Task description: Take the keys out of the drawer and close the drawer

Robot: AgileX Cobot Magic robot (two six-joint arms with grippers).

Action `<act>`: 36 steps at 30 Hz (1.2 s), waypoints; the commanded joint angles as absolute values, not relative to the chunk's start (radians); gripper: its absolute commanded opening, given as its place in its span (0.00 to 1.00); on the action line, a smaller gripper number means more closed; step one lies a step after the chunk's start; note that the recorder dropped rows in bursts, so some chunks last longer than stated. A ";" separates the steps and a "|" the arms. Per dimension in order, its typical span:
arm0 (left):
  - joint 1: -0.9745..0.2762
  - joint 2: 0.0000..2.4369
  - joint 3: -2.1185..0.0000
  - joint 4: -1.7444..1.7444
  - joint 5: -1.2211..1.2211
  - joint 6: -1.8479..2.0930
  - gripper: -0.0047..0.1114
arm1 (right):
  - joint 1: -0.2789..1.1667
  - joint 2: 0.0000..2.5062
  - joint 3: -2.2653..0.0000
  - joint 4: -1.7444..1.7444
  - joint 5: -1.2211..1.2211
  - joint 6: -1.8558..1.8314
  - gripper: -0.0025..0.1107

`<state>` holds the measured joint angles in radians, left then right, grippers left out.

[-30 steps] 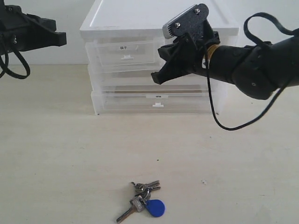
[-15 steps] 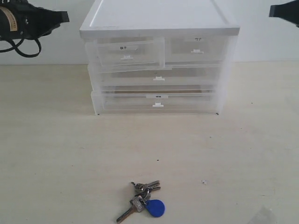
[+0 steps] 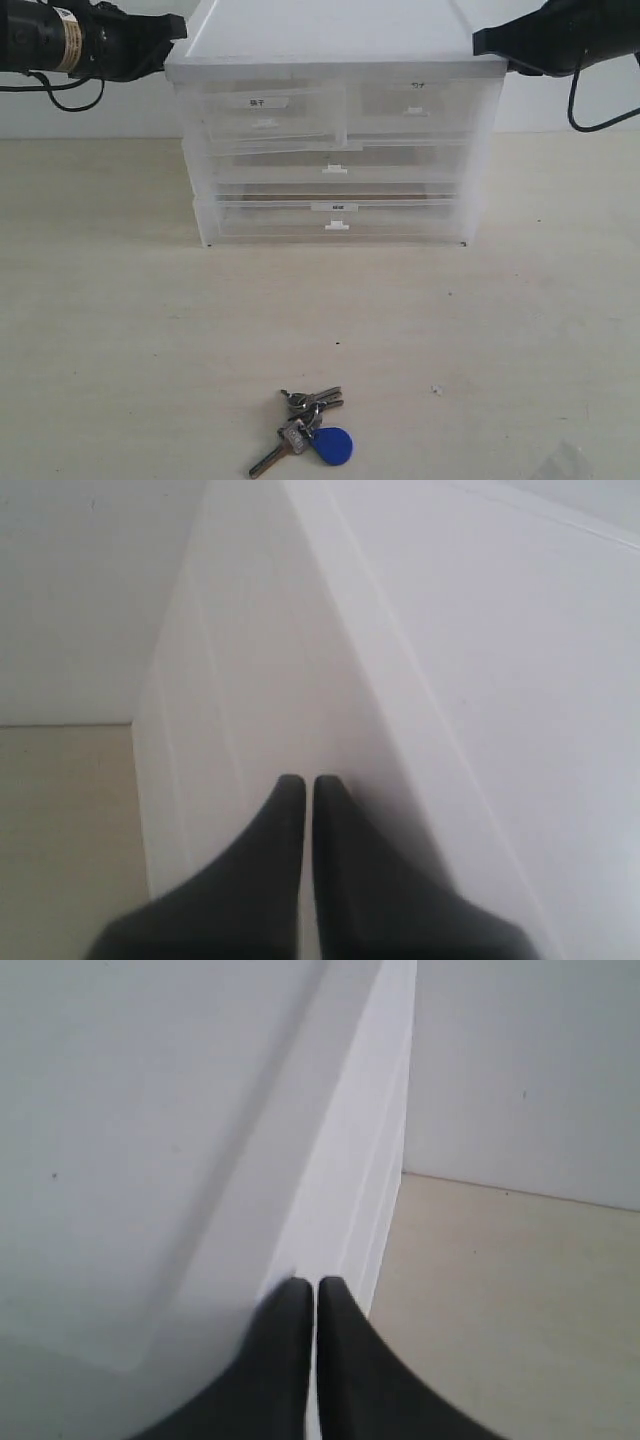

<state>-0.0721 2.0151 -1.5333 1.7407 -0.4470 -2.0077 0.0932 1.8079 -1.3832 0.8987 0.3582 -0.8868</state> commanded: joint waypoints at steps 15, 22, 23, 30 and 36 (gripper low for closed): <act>-0.185 1.823 -1.262 1.744 -0.569 -1.968 0.08 | 0.188 1.577 -1.167 0.991 0.421 -0.985 0.02; -0.311 1.698 -1.092 1.605 -0.403 -1.806 0.08 | 0.255 1.548 -1.128 0.992 0.430 -0.974 0.02; -0.311 1.682 -1.079 1.583 -0.387 -1.788 0.08 | 0.255 1.533 -1.123 0.989 0.426 -0.974 0.02; -0.241 1.572 -1.069 1.615 -0.377 -1.824 0.08 | 0.249 1.375 -1.038 0.924 0.305 -0.934 0.02; -0.219 1.552 -1.069 1.615 -0.419 -1.824 0.08 | 0.240 1.458 -0.900 0.885 0.110 -0.870 0.02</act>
<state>-0.2214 1.5606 -1.0747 1.6174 -0.4090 -1.8177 0.2433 1.4066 -0.9325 0.8968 0.1533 -0.8734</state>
